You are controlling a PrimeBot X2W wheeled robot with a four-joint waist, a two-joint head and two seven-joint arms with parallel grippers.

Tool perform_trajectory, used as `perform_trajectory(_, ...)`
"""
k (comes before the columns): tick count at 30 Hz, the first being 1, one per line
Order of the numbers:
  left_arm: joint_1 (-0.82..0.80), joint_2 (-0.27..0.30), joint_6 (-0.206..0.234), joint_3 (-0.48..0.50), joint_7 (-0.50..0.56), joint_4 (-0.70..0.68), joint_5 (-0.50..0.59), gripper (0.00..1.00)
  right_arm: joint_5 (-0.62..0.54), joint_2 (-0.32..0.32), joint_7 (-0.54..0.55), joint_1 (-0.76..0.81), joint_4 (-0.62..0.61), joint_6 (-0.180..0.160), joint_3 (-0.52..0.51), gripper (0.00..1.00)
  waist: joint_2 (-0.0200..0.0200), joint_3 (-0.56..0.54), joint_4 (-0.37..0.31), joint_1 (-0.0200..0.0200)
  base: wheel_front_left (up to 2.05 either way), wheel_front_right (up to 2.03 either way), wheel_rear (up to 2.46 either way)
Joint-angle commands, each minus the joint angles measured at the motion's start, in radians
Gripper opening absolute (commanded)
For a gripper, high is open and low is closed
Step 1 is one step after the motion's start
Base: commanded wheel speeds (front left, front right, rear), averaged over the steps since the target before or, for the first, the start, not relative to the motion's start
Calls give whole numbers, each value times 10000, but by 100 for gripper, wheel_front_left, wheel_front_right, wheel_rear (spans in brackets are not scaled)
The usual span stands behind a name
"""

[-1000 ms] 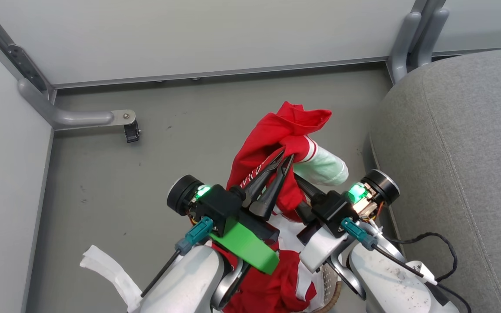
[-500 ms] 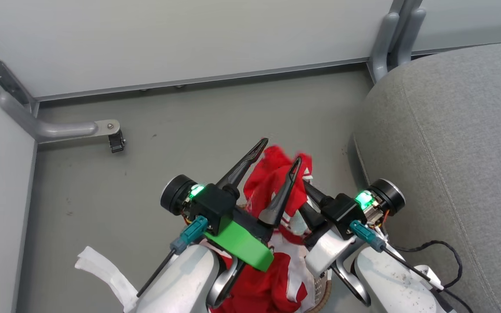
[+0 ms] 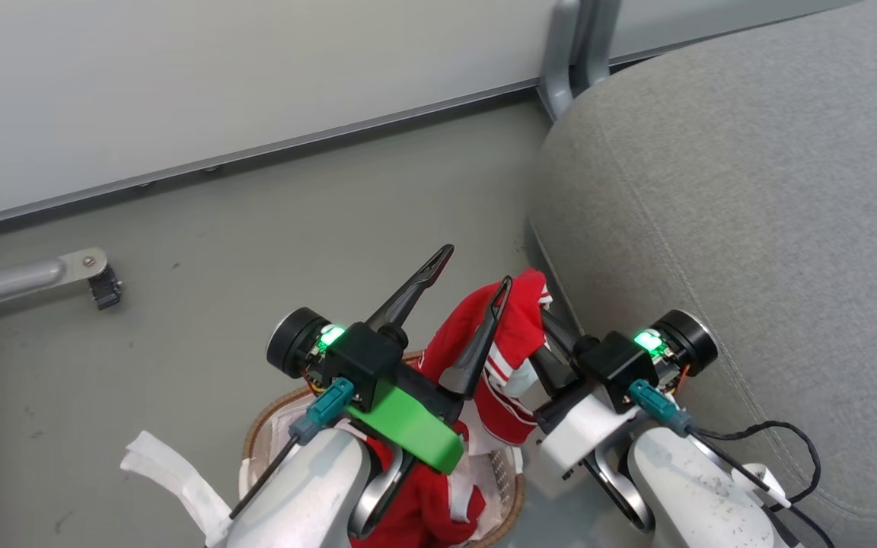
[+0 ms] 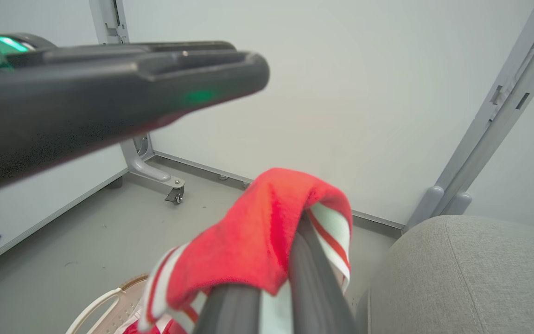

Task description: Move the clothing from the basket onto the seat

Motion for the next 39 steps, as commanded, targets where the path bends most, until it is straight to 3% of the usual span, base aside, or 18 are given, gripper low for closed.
perform_trajectory(1, -71, 99, -25, 2, 5, 18, 20, 100, 97, -26, -50, 74, -98, -14, -59, 0, 0, 166, -908, 0, 0, 0, 0)
perform_trajectory(14, 52, 366, -25, 150, 7, 111, -27, 100, 532, -23, -50, 245, -714, -14, -208, 0, 0, 317, -3051, 0, 0, 0, 0)
perform_trajectory(22, 247, 481, -25, 316, 6, 96, 79, 100, 619, -20, -50, 272, -960, -14, -302, 0, 0, 415, -3998, 0, 0, 0, 0)
perform_trajectory(31, -156, 705, -25, 67, 6, 202, 74, 100, 420, -23, -50, -590, -1156, -14, -1296, 0, 0, 1098, -4202, 0, 0, 0, 0)
perform_trajectory(39, -666, 1115, -25, -158, 7, 332, 16, 100, -520, -201, -50, -2756, -866, -14, -2612, 0, 0, 2153, -3941, 0, 0, 0, 0)
